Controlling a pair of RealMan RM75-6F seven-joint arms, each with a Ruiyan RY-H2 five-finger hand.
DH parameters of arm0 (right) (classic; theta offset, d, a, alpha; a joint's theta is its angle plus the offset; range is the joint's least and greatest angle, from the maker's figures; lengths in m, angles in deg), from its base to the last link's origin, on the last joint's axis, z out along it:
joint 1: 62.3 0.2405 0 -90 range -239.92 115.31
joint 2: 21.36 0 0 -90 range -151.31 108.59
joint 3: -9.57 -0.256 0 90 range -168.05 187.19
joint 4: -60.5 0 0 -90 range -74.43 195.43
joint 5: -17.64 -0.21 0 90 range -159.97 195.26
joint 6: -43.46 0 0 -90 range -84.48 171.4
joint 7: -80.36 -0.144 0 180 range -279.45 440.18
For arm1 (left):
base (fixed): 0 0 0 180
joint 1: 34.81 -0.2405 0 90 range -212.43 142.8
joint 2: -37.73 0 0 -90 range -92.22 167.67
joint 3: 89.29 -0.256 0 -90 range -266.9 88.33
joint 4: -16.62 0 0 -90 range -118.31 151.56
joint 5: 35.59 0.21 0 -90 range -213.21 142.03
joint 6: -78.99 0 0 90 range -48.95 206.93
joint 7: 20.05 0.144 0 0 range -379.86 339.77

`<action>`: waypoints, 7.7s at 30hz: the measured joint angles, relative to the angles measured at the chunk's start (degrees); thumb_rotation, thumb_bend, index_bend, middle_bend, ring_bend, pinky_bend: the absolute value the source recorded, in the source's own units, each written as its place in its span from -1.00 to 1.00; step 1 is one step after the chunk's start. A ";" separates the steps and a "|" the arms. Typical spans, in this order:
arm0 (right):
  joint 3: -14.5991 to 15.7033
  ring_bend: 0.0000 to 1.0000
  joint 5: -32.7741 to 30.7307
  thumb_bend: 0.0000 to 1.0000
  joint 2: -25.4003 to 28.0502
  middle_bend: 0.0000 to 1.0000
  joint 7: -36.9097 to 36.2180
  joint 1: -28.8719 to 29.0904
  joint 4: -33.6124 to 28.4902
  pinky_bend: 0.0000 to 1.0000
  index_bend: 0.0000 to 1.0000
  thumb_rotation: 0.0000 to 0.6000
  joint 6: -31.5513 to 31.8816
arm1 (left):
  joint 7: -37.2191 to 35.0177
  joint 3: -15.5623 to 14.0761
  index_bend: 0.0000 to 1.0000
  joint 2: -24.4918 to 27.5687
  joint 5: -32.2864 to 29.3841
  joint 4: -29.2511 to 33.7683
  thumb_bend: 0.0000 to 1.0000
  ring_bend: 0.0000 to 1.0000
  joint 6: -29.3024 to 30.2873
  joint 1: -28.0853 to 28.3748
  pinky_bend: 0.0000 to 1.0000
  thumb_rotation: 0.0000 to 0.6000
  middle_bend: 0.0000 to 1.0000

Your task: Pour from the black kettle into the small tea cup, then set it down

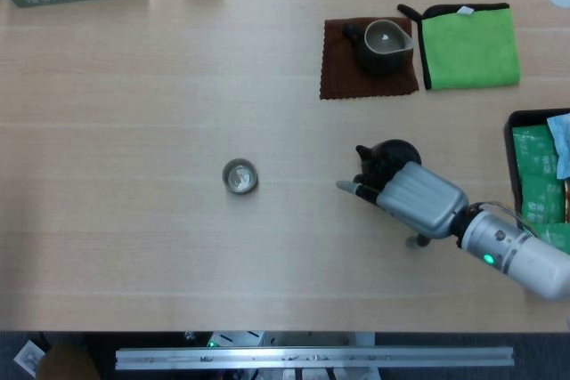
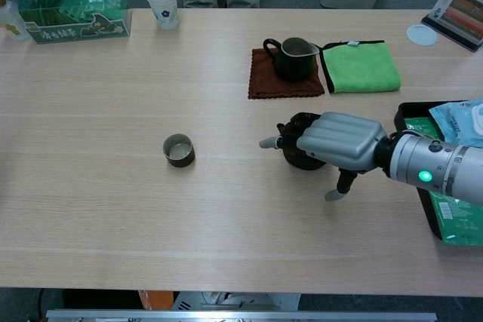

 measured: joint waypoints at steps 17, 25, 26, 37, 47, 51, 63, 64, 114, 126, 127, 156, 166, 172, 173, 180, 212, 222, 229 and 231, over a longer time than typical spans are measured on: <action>4.22 -0.56 7.01 -1.00 5.94 -0.62 -5.87 -2.60 -2.09 -1.00 -1.00 1.00 2.85 | 0.23 -0.21 -0.57 -0.02 0.58 0.37 -0.37 -0.48 0.27 -0.13 -0.55 1.00 -0.53; 5.61 -0.50 9.71 -1.00 9.03 -0.60 -8.07 -3.87 -2.37 -1.00 -0.99 1.00 4.19 | 0.75 -0.31 -0.57 -0.03 0.72 0.83 -0.37 -0.48 0.26 -0.14 -0.55 1.00 -0.53; 5.67 -0.50 9.78 -1.00 9.26 -0.60 -8.13 -4.01 -2.33 -1.00 -0.99 1.00 4.27 | 0.81 -0.30 -0.57 -0.03 0.73 0.88 -0.37 -0.48 0.29 -0.15 -0.55 1.00 -0.53; 4.52 -0.72 12.81 -1.00 6.83 -0.66 -8.00 -5.86 -1.31 -1.00 -0.98 1.00 8.14 | 0.96 -0.26 -0.57 0.17 0.79 1.22 -0.37 -0.48 0.26 -0.06 -0.55 1.00 -0.53; 3.27 -0.39 10.51 -1.00 7.65 -0.33 -5.21 -8.76 -0.90 -1.00 -0.42 1.00 11.49 | 0.51 -0.43 -0.57 0.04 0.92 0.89 -0.37 -0.48 -0.09 0.00 -0.55 1.00 -0.53; 2.96 -0.36 9.98 -1.00 7.77 -0.31 -5.63 -9.47 -0.33 -1.00 -0.40 1.00 11.97 | 0.59 -0.46 -0.57 -0.05 1.09 0.95 -0.37 -0.48 -0.22 0.13 -0.55 1.00 -0.53; 2.92 -0.36 8.12 -1.00 7.00 -0.30 -5.42 -10.40 0.69 -1.00 -0.40 1.00 10.57 | 0.64 -0.63 -0.57 -0.29 1.19 0.82 -0.37 -0.48 -1.03 0.54 -0.55 1.00 -0.53; 2.90 -0.36 7.94 -1.00 6.84 -0.30 -5.35 -10.43 0.76 -1.00 -0.40 1.00 10.41 | 0.63 -0.66 -0.57 -0.31 1.21 0.79 -0.37 -0.48 -1.09 0.57 -0.55 1.00 -0.53; 0.63 0.47 2.17 -1.00 1.48 0.41 -3.27 -9.46 4.34 -1.00 0.40 1.00 5.69 | 0.63 -0.95 -0.57 0.25 -0.36 0.75 -0.37 -0.48 -2.18 0.61 -0.55 1.00 -0.55; -2.20 0.69 -0.19 -1.00 0.92 0.61 -6.25 -7.13 4.03 -1.00 0.60 1.00 3.98 | 0.94 -0.97 -0.57 0.62 -0.88 1.07 -0.37 -0.48 -2.18 0.40 -0.55 1.00 -0.55; -2.31 0.70 -0.37 -1.00 0.89 0.61 -6.50 -7.01 4.06 -1.00 0.60 1.00 3.89 | 0.99 -0.97 -0.57 0.62 -0.93 1.09 -0.37 -0.48 -2.18 0.37 -0.55 1.00 -0.55; -3.76 0.84 6.26 -1.00 4.72 0.71 -23.70 -7.29 4.92 -1.00 0.81 0.25 7.95 | 3.92 -1.00 -0.57 0.62 -0.82 3.58 -0.37 -0.48 -2.91 1.05 -0.57 1.00 -0.54; -4.17 0.90 7.45 -0.74 5.13 0.77 -22.10 -8.21 4.10 -1.00 0.94 0.31 11.61 | 4.31 -1.08 -0.57 0.59 -0.68 3.84 -0.38 -0.48 -2.88 1.13 -0.57 1.00 -0.54; -4.32 0.90 8.72 -0.56 4.51 0.78 -20.86 -9.03 3.83 -1.00 0.94 0.32 13.79 | 3.29 -1.17 -0.57 0.81 -0.56 3.74 -0.38 -0.48 -3.14 1.22 -0.57 1.00 -0.54; -4.30 0.90 8.90 -0.54 4.45 0.78 -20.65 -9.11 3.85 -1.00 0.94 0.32 14.04 | 3.24 -1.16 -0.57 0.80 -0.47 3.66 -0.38 -0.48 -3.14 1.26 -0.57 1.00 -0.54; -4.33 0.90 10.03 -0.43 4.04 0.78 -19.18 -9.89 4.17 -1.00 0.94 0.34 16.27 | 3.58 -1.10 -0.57 0.61 -0.20 3.27 -0.38 -0.48 -2.98 1.38 -0.59 1.00 -0.54; -6.19 0.91 16.10 -0.31 -1.04 0.79 -14.86 -13.17 9.73 -1.00 0.94 0.50 27.37 | 4.21 -0.59 -0.57 0.88 3.28 3.75 -0.38 -0.48 -6.08 5.16 -0.59 1.00 -0.54; -8.23 0.91 14.46 -0.31 0.55 0.79 -15.79 -13.98 7.79 -1.00 0.94 0.53 29.36 | 3.24 -0.24 -0.68 1.13 5.50 6.66 -0.38 -0.48 -16.24 12.58 -0.59 1.00 -0.57; -9.39 0.91 13.32 -0.31 2.63 0.79 -16.27 -14.58 6.12 -1.00 0.94 0.53 30.39 | 3.46 0.27 -0.70 -1.71 5.03 8.43 -0.38 -0.48 -24.68 18.57 -0.59 1.00 -0.59; -9.52 0.91 12.98 -0.31 3.10 0.79 -16.46 -14.81 5.76 -1.00 0.94 0.53 30.54 | 4.03 0.65 -0.69 -3.69 4.46 8.36 -0.38 -0.48 -26.10 19.97 -0.59 1.00 -0.59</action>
